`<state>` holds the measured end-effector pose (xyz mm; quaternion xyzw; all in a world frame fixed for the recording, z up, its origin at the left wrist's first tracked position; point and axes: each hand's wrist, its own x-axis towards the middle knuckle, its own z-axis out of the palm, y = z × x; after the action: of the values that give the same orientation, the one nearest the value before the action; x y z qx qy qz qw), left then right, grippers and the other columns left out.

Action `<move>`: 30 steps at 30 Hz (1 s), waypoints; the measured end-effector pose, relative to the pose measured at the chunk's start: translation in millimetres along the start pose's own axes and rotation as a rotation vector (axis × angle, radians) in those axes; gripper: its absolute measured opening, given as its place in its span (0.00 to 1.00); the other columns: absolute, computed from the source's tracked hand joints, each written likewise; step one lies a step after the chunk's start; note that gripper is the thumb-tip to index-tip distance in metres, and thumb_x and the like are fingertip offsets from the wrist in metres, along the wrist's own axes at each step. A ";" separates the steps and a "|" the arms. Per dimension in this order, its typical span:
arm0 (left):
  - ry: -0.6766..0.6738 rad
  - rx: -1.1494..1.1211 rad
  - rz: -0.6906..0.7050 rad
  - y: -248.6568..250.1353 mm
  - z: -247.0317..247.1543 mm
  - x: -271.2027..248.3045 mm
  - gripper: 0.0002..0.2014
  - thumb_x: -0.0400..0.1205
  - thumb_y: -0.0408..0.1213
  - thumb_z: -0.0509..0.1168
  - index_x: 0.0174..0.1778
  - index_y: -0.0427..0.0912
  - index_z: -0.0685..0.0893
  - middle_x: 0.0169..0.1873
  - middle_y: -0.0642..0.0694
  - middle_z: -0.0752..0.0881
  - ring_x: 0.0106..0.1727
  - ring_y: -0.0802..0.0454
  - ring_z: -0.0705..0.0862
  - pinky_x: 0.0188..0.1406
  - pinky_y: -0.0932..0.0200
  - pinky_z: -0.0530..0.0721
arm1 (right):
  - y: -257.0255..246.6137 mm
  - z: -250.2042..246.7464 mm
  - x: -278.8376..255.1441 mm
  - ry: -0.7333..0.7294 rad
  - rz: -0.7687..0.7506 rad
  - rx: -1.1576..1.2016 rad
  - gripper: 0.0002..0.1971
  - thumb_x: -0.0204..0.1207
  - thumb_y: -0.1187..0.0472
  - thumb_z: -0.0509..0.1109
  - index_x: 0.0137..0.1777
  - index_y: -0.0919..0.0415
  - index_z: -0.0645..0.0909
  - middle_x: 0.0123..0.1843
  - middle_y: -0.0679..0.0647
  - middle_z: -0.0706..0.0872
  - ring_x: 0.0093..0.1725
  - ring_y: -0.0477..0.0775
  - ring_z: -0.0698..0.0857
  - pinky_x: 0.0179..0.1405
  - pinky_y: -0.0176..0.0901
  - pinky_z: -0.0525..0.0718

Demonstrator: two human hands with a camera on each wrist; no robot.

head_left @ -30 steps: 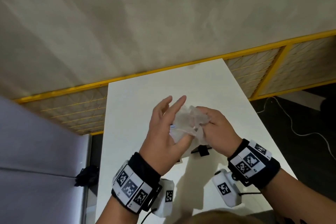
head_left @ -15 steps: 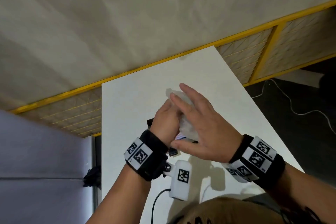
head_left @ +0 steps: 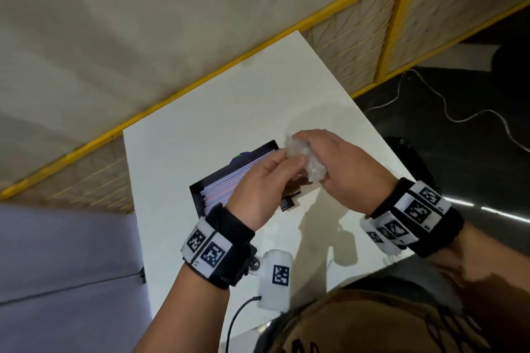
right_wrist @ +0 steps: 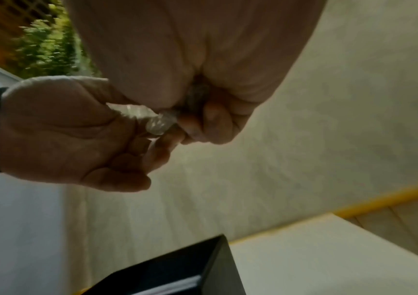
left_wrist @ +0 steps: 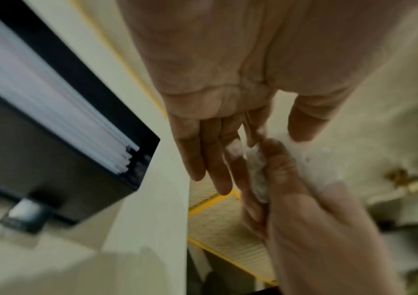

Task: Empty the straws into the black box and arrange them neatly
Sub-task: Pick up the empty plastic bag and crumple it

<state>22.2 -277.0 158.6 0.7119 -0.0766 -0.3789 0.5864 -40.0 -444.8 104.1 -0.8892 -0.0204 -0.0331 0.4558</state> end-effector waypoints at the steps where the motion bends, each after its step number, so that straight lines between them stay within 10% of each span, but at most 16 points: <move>1: 0.007 0.127 0.049 -3.7 9.4 7.0 0.15 0.85 0.46 0.65 0.57 0.39 0.89 0.49 0.36 0.90 0.53 0.38 0.88 0.66 0.31 0.81 | 10.6 -3.4 -6.4 0.010 0.055 0.008 0.19 0.86 0.57 0.66 0.75 0.52 0.69 0.57 0.54 0.86 0.51 0.58 0.88 0.47 0.59 0.87; 4: 0.041 0.395 0.141 -22.4 32.8 33.5 0.08 0.85 0.49 0.67 0.54 0.56 0.91 0.44 0.52 0.91 0.46 0.47 0.89 0.51 0.43 0.88 | 49.0 -15.4 -27.6 0.124 0.297 0.030 0.15 0.88 0.39 0.53 0.60 0.50 0.66 0.32 0.49 0.83 0.28 0.52 0.83 0.27 0.52 0.78; 8: 0.067 0.572 0.087 -59.1 62.2 78.5 0.13 0.80 0.55 0.68 0.61 0.62 0.86 0.50 0.63 0.89 0.51 0.63 0.87 0.51 0.64 0.84 | 119.5 -33.0 -70.3 0.143 0.593 0.124 0.24 0.80 0.30 0.53 0.59 0.49 0.64 0.38 0.53 0.85 0.36 0.57 0.86 0.36 0.54 0.81; 14: -0.292 1.159 -0.109 -134.9 123.1 132.8 0.43 0.81 0.54 0.70 0.89 0.57 0.53 0.90 0.47 0.51 0.89 0.45 0.53 0.86 0.48 0.60 | 222.8 -48.5 -130.3 0.143 0.835 0.136 0.13 0.76 0.41 0.56 0.56 0.42 0.62 0.41 0.50 0.83 0.36 0.52 0.84 0.31 0.47 0.73; 20: -0.364 1.446 -0.290 -188.2 119.8 153.5 0.66 0.72 0.58 0.79 0.83 0.68 0.25 0.84 0.49 0.21 0.87 0.26 0.33 0.82 0.25 0.62 | 323.8 -50.2 -170.5 0.234 1.001 0.078 0.23 0.77 0.52 0.71 0.69 0.43 0.70 0.65 0.55 0.76 0.53 0.58 0.82 0.54 0.45 0.75; 30: -0.294 1.271 -0.272 -206.4 109.5 152.5 0.68 0.71 0.49 0.83 0.79 0.80 0.27 0.80 0.64 0.17 0.86 0.35 0.26 0.79 0.20 0.64 | 475.4 -39.4 -107.2 0.129 1.156 -0.032 0.28 0.77 0.53 0.71 0.76 0.56 0.70 0.69 0.66 0.81 0.64 0.69 0.84 0.55 0.49 0.80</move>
<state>-9.0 -384.4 -97.0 0.8632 -0.2737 -0.4239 -0.0169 -116.8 -755.0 -266.0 -0.7590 0.4968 0.1668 0.3864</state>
